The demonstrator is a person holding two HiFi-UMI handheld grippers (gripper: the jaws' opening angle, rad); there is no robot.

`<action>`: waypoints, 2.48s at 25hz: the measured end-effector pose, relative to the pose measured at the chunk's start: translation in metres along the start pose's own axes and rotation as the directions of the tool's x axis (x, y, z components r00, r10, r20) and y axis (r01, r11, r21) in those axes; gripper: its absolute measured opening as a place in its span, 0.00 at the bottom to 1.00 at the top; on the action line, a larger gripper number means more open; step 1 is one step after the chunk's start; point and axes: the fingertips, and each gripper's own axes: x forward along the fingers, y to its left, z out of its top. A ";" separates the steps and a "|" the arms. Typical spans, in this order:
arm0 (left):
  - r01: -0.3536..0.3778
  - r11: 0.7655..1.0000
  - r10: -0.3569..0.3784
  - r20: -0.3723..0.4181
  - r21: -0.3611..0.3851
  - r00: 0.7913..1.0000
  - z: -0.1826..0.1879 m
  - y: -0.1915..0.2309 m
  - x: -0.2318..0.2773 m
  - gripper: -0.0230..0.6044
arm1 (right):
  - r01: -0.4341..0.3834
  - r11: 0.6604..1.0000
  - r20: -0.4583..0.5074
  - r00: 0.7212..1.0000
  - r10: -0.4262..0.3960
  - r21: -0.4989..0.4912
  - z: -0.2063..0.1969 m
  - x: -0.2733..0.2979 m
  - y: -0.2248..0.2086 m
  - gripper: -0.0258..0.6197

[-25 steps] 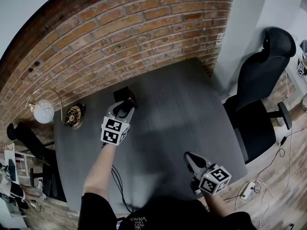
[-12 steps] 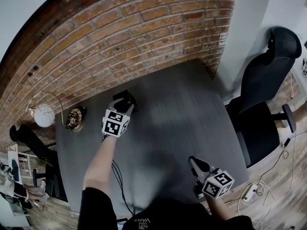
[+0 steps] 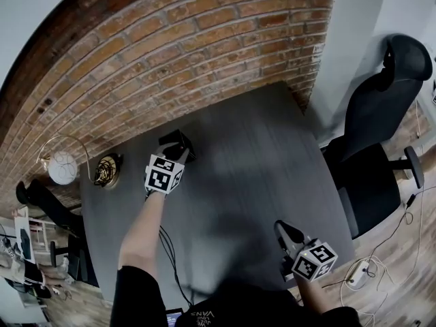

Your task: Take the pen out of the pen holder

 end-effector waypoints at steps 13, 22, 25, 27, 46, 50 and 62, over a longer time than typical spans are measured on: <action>-0.031 0.999 0.029 0.058 0.032 0.998 0.012 0.003 -0.015 0.20 | -0.016 1.000 0.000 1.000 0.016 -0.006 -0.005 0.003 0.005 0.04; -0.073 0.997 0.070 0.123 0.020 0.990 0.030 0.005 -0.037 0.20 | -0.032 0.999 0.004 0.999 0.032 -0.019 -0.003 -0.003 0.010 0.04; -0.085 0.996 0.082 0.158 0.015 0.984 0.040 0.005 -0.050 0.20 | -0.046 0.998 0.001 0.999 0.047 -0.033 -0.001 -0.006 0.014 0.04; -0.095 0.995 0.092 0.177 0.010 0.980 0.046 0.005 -0.058 0.20 | -0.052 0.998 -0.002 0.999 0.052 -0.043 0.002 -0.008 0.017 0.04; -0.144 0.989 0.143 0.297 -0.021 0.944 0.049 -0.011 -0.155 0.20 | -0.133 0.986 -0.006 0.991 0.133 -0.099 -0.014 -0.033 0.067 0.04; -0.149 0.989 0.148 0.320 -0.020 0.936 0.043 -0.018 -0.178 0.20 | -0.138 0.985 -0.004 0.990 0.138 -0.103 -0.024 -0.042 0.083 0.04; -0.158 0.987 0.160 0.391 -0.038 0.907 0.019 -0.067 -0.271 0.20 | -0.173 0.973 -0.007 0.985 0.174 -0.152 -0.058 -0.089 0.131 0.04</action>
